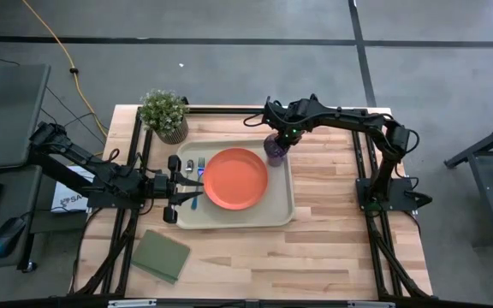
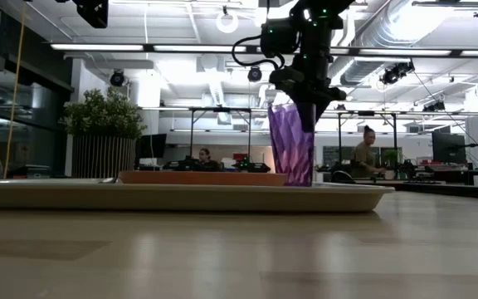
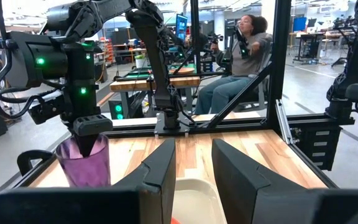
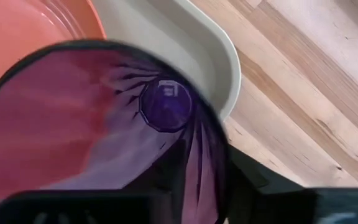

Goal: Pick and place plate/cup/fork/spoon on tray
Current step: Put the purple glass on the gray tray

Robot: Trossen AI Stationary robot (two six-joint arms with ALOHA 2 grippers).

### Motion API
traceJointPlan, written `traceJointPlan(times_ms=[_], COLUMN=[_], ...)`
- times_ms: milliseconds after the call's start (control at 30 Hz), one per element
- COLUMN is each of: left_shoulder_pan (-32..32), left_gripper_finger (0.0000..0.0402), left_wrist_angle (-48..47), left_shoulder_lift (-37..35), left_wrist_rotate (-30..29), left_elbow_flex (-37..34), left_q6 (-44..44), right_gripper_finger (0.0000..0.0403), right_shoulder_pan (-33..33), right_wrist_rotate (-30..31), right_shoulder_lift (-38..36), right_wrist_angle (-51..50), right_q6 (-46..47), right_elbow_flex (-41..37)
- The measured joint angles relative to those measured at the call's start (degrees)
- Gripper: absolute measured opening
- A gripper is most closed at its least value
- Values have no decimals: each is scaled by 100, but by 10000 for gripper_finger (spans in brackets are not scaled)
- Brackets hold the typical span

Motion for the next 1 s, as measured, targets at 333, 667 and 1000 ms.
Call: traceJointPlan(times_ms=[333, 667, 1000], left_shoulder_pan=[-1, -1, -1], left_gripper_finger=[86, 86, 86], left_wrist_angle=[-2, 1, 1], left_shoulder_lift=[0, 0, 2], left_wrist_rotate=[-1, 1, 0], left_elbow_flex=[0, 0, 0], left_q6=[0, 0, 0], right_gripper_finger=[135, 158, 158], right_shoulder_pan=[-2, 1, -2], right_wrist_rotate=[10, 25, 74], right_shoulder_lift=[0, 0, 0], right_wrist_angle=[-30, -30, -29], right_q6=[0, -87, -109], right_elbow_flex=[0, 0, 0])
